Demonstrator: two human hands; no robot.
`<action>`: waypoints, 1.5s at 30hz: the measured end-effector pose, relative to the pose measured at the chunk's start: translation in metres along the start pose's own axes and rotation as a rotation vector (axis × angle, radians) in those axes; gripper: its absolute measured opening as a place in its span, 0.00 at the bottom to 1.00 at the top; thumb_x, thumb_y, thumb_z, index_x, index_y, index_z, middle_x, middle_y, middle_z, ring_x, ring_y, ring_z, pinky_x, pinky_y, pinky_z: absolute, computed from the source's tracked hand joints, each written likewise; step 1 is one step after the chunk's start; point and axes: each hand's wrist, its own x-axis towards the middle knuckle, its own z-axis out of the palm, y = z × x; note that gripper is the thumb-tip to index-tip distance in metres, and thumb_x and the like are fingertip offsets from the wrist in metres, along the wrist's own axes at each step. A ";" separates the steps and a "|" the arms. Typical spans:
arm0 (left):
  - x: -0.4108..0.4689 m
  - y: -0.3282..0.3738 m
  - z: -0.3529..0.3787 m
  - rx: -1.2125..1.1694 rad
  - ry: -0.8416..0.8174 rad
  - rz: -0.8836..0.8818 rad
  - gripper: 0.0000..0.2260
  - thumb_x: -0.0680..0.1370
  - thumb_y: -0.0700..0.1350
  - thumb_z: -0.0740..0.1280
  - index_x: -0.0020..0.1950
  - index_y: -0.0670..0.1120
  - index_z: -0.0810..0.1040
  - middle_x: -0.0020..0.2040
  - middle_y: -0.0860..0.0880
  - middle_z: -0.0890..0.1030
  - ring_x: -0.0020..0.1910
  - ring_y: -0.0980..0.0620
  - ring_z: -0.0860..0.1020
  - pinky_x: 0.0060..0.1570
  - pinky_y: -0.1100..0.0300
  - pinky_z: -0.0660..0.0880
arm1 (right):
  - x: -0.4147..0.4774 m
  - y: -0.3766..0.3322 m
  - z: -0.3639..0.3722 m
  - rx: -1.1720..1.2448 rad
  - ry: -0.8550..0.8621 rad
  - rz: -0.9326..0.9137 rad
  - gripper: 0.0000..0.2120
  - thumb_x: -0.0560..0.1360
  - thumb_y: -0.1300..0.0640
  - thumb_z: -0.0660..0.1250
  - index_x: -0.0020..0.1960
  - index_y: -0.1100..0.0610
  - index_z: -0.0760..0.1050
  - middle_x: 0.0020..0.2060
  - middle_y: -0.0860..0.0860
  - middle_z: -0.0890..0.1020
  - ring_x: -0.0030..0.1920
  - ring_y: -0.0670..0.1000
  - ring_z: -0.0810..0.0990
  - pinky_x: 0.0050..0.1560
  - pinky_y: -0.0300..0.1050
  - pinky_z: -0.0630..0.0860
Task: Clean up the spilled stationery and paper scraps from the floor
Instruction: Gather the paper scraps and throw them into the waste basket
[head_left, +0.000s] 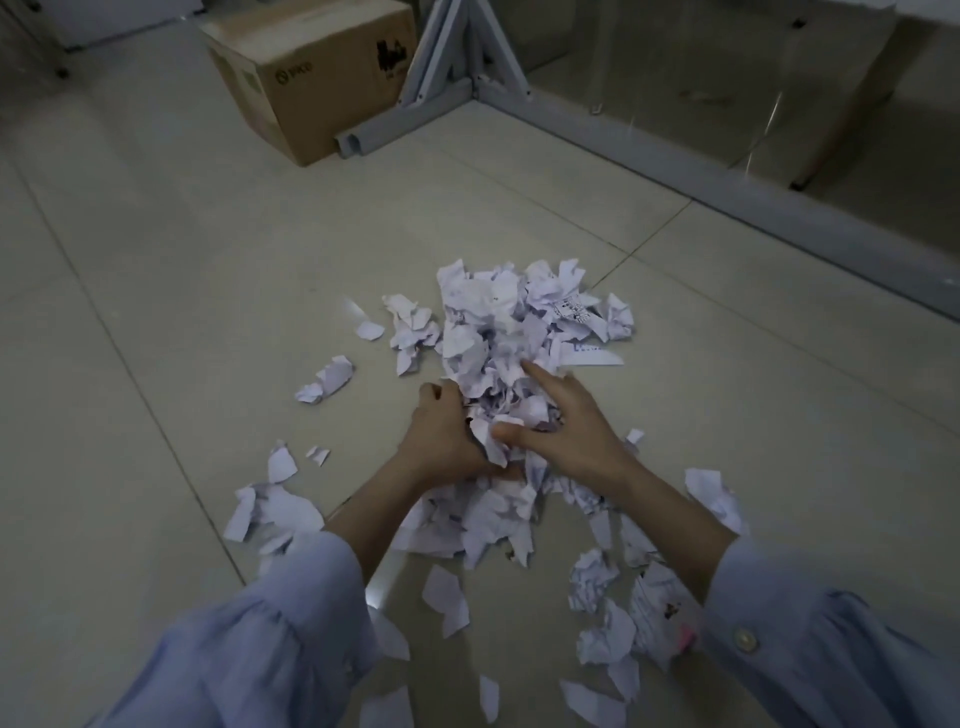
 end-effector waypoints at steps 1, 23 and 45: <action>-0.001 0.002 0.002 -0.024 0.007 0.019 0.44 0.59 0.54 0.81 0.67 0.42 0.63 0.61 0.43 0.67 0.61 0.46 0.64 0.53 0.57 0.68 | -0.003 -0.002 0.003 0.018 -0.005 -0.004 0.43 0.64 0.33 0.71 0.75 0.41 0.60 0.74 0.45 0.62 0.77 0.52 0.53 0.73 0.57 0.60; -0.038 0.075 -0.025 -0.307 0.152 0.276 0.15 0.63 0.46 0.74 0.43 0.46 0.70 0.39 0.54 0.73 0.38 0.61 0.72 0.33 0.70 0.67 | -0.051 -0.068 -0.037 0.241 0.091 -0.143 0.30 0.75 0.58 0.70 0.74 0.52 0.65 0.72 0.46 0.68 0.52 0.23 0.72 0.44 0.22 0.71; -0.119 0.367 0.052 -0.374 -0.211 0.867 0.14 0.61 0.52 0.71 0.45 0.56 0.78 0.41 0.57 0.82 0.41 0.64 0.79 0.42 0.68 0.74 | -0.272 -0.078 -0.278 0.131 0.585 -0.015 0.29 0.74 0.58 0.71 0.72 0.53 0.67 0.63 0.48 0.78 0.59 0.43 0.78 0.62 0.40 0.74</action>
